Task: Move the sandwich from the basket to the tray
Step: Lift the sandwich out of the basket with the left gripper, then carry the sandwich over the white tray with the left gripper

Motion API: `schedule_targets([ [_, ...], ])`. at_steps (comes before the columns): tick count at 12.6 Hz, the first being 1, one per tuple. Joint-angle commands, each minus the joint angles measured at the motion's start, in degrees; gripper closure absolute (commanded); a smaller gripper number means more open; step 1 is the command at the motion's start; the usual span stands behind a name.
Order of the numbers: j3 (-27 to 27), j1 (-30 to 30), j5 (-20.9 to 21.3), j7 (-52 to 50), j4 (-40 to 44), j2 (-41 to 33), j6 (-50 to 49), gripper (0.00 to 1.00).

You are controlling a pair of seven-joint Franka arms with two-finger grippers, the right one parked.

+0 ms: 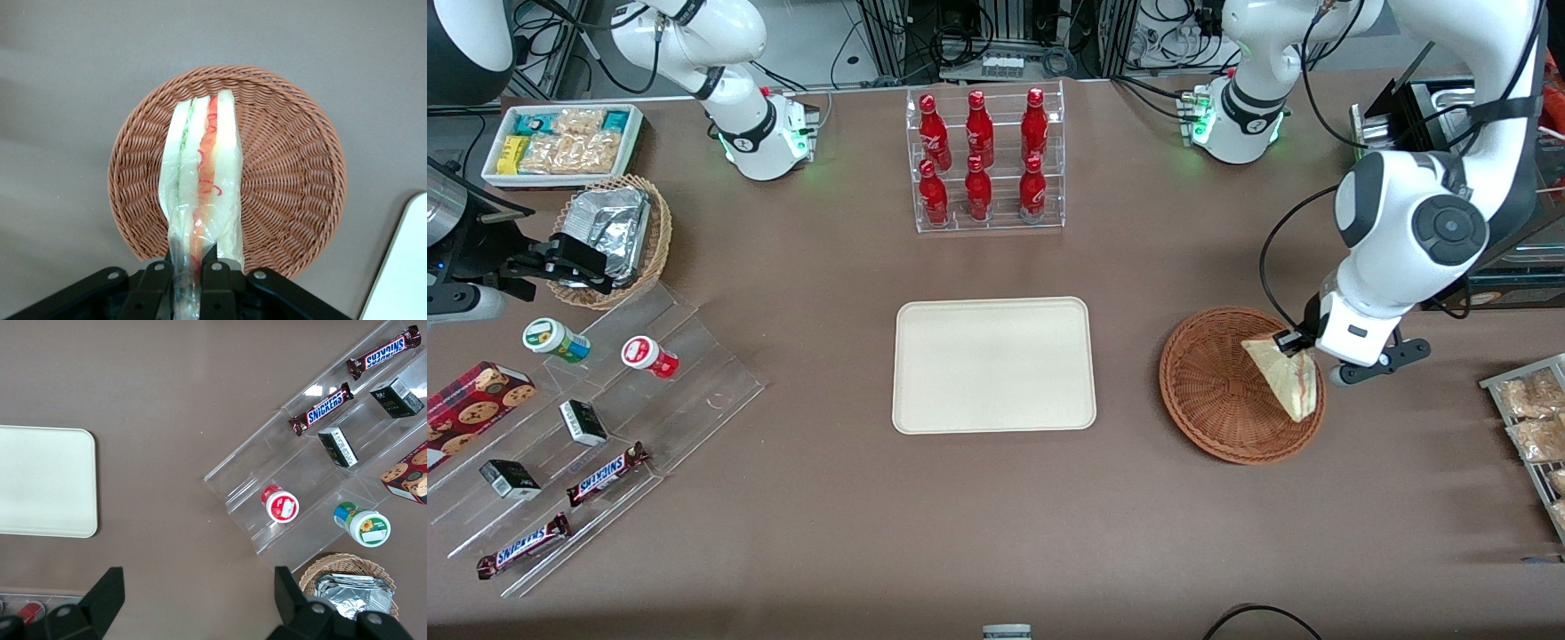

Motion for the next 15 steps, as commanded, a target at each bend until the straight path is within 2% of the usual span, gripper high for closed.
schedule_targets([
  [1,-1.5,-0.2,1.3,6.0,2.5,-0.1,-3.1,1.0],
  [3,-3.1,-0.3,3.1,8.4,2.5,0.0,-3.1,1.0],
  [7,-7.1,-1.2,3.3,8.3,2.3,1.7,-2.4,1.0],
  [12,-7.6,-8.4,3.3,4.7,2.6,4.8,-0.2,1.0],
  [15,-7.3,-12.9,3.4,0.0,5.6,7.9,-0.2,1.0],
])
